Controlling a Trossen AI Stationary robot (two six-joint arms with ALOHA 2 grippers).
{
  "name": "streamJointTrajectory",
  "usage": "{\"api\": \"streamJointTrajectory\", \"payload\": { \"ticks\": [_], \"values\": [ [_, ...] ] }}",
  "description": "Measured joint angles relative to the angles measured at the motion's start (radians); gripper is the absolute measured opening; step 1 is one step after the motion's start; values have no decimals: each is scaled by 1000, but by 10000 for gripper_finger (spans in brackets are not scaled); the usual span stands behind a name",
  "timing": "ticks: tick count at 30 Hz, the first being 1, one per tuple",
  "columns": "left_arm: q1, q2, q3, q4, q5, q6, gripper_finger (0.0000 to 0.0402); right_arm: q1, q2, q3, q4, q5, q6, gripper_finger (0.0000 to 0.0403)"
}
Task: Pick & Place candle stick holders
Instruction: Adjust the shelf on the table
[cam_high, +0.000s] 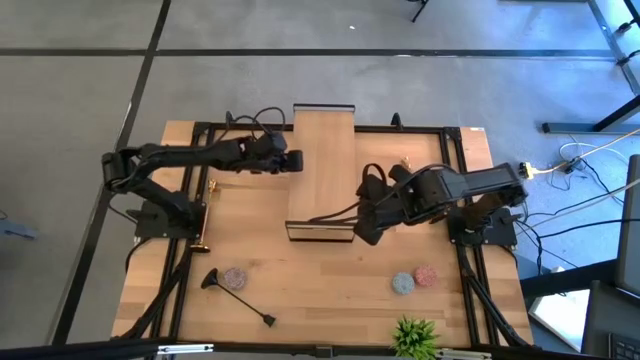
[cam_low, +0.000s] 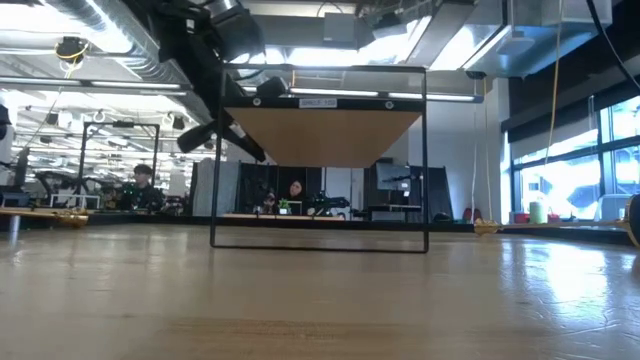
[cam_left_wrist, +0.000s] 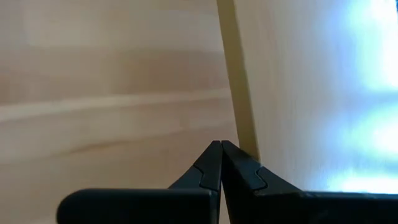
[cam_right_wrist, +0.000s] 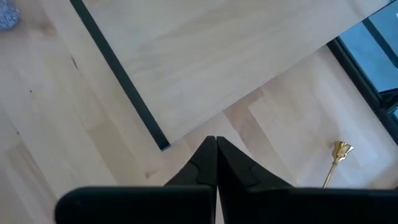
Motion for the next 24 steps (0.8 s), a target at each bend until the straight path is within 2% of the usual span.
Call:
{"api": "streamJointTrajectory", "payload": {
  "ticks": [13, 24],
  "values": [
    [-137, 0, 0, -49, -63, -114, 1, 7, -25, 0, 0, 18, -23, 0],
    [-91, 1, 0, 64, -80, -116, 1, 8, -24, 0, 0, 14, -62, 0]
  ]
}}
